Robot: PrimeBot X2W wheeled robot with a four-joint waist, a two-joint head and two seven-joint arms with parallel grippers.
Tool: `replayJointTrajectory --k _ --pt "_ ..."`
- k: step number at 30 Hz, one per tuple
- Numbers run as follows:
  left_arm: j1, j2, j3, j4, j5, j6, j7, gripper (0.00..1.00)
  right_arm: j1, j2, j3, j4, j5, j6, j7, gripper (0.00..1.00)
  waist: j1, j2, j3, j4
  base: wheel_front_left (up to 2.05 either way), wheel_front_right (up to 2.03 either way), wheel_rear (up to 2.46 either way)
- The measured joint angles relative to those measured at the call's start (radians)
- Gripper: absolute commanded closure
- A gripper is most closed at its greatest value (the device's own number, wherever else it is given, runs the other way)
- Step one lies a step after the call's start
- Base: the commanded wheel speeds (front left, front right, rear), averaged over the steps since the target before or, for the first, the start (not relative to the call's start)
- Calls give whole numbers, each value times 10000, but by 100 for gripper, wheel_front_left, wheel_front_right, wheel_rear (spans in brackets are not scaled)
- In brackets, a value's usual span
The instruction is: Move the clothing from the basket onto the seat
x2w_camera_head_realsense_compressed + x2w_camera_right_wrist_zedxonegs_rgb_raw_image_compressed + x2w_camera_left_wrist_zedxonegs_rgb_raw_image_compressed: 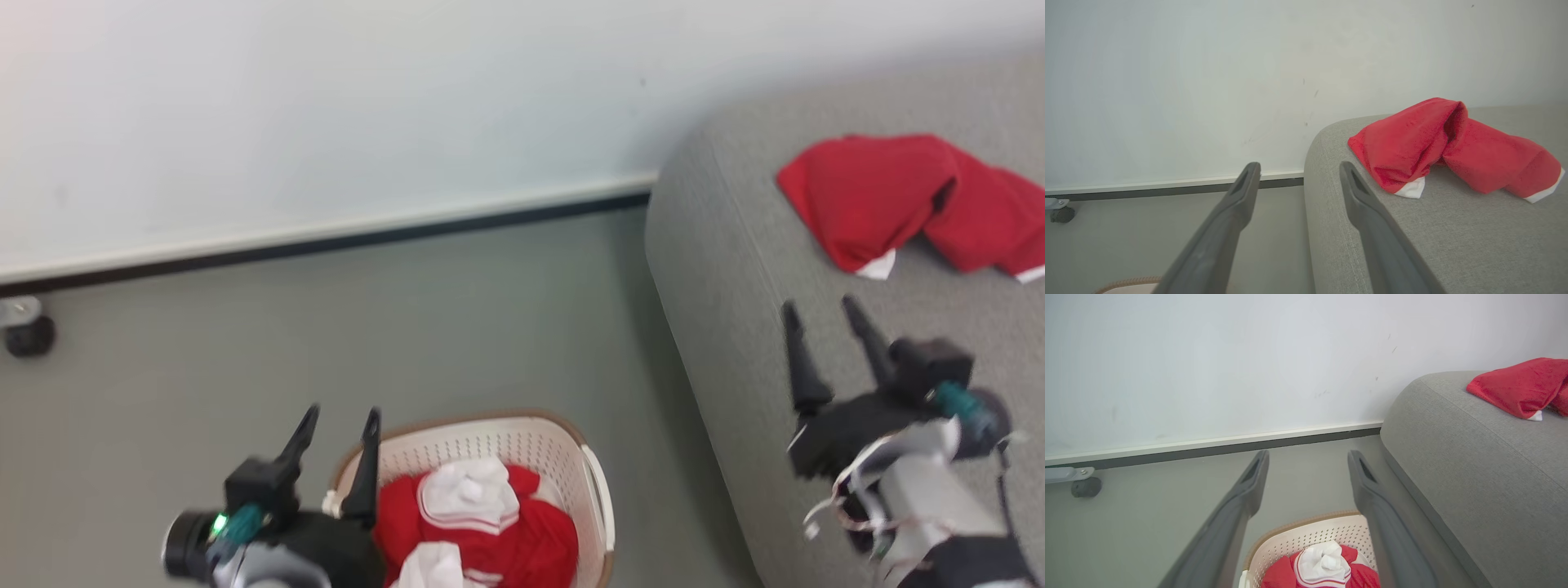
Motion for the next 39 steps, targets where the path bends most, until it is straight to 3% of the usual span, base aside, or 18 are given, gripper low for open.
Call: replayJointTrajectory --k 16,25,39 --pt "2671 330 1058 -1406 276 10 0 0 3458 194 213 -2608 -541 -744 0 0 0 0 -2066 614 0 0 0" --pt "3253 293 1753 -2046 754 12 0 0 4351 157 -136 -3860 -652 -943 0 0 1 2 -2109 667 0 0 0" --pt "3467 81 2328 -2510 1057 12 -2 0 4742 176 -454 -4683 -790 -1030 0 0 2 2 -1931 730 0 0 0"
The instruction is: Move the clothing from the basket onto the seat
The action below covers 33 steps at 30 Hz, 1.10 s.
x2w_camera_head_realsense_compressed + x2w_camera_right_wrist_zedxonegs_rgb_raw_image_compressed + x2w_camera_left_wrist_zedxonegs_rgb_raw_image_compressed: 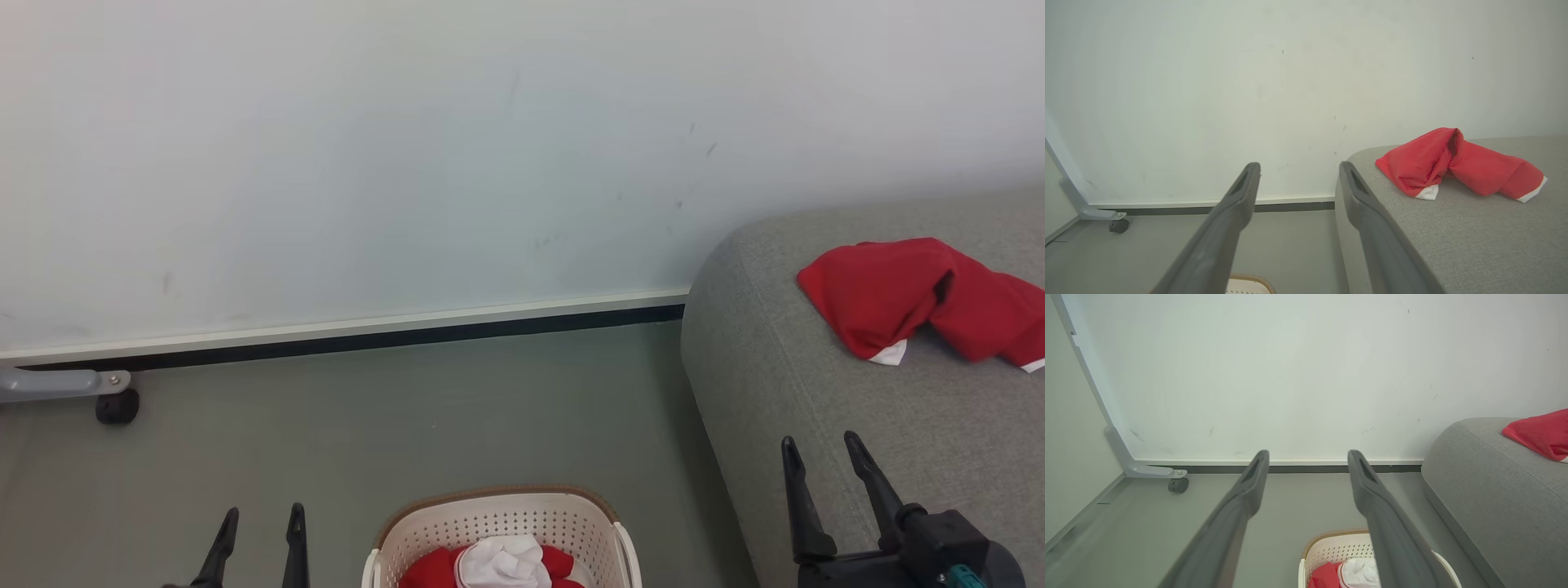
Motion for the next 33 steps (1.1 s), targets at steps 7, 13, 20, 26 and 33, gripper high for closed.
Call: replayJointTrajectory --k 7,13,20,26,33 --pt "78 -150 115 -125 272 0 0 0 12 4 -130 -178 -69 -12 0 0 0 0 61 32 0 0 0" --pt "113 -199 234 -205 357 0 0 0 23 10 -207 -267 -104 -13 0 0 0 0 114 39 0 0 0" --pt "119 -226 291 -270 443 0 0 0 32 54 -255 -353 -165 -31 0 0 0 0 187 19 0 0 0" --pt "168 -249 297 -374 483 0 0 0 100 58 -330 -431 -196 -86 0 0 0 0 342 -16 0 0 0" --pt "153 -313 -79 -378 725 -2 0 0 95 42 -458 -604 -213 -86 0 0 0 1 734 -92 0 0 0"
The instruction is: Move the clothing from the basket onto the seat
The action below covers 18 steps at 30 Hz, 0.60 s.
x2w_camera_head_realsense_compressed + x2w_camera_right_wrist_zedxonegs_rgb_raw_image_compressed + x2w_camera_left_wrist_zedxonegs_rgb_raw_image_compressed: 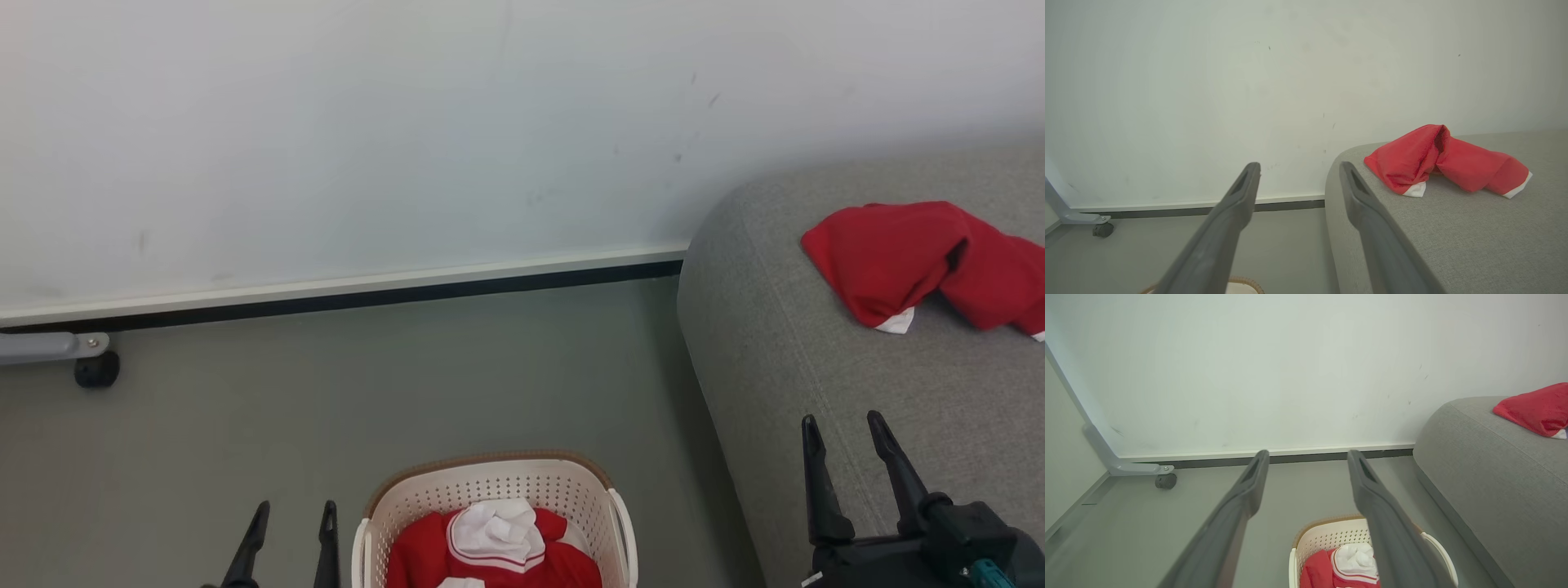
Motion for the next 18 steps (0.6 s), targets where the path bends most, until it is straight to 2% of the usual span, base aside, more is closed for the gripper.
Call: replayJointTrajectory --k 7,18 --pt "-718 -105 -600 234 453 -100 82 0 -453 -4 -155 -272 -142 -2 0 0 0 0 749 -127 0 0 0" --pt "-2341 -640 -1352 1672 924 -198 648 0 -1339 13 -337 -579 -330 -2 0 0 2 1 2366 -615 0 0 0"
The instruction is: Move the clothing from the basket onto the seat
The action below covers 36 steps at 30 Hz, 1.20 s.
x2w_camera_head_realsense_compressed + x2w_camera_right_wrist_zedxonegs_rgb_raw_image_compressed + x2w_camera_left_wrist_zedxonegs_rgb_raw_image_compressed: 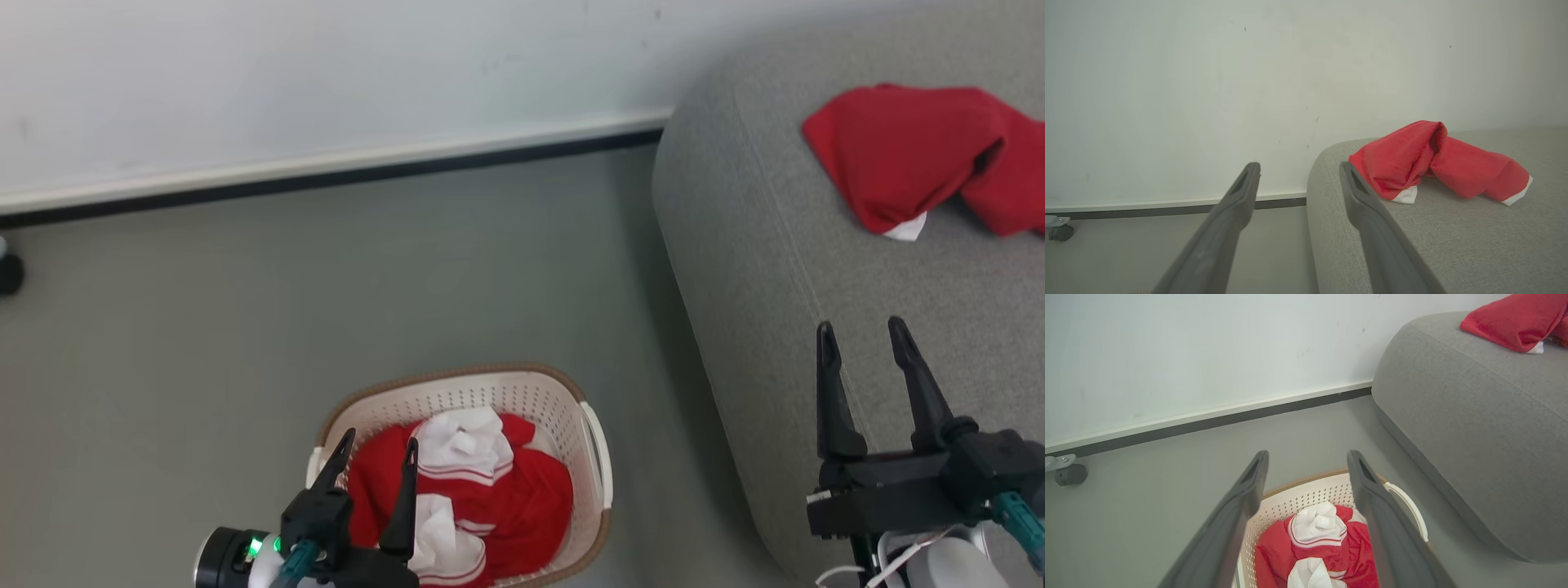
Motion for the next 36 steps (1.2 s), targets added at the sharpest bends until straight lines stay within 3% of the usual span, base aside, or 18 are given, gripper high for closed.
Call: replayJointTrajectory --k 21,36 --pt "-2620 33 270 2686 249 10 694 0 -1822 313 105 -660 -75 4 -2 0 0 0 2926 -1017 0 0 0" --pt "-4761 788 -253 3871 1409 -159 1175 0 -3642 779 263 -1112 -150 98 -4 0 -1 1 5201 -1441 0 0 0"
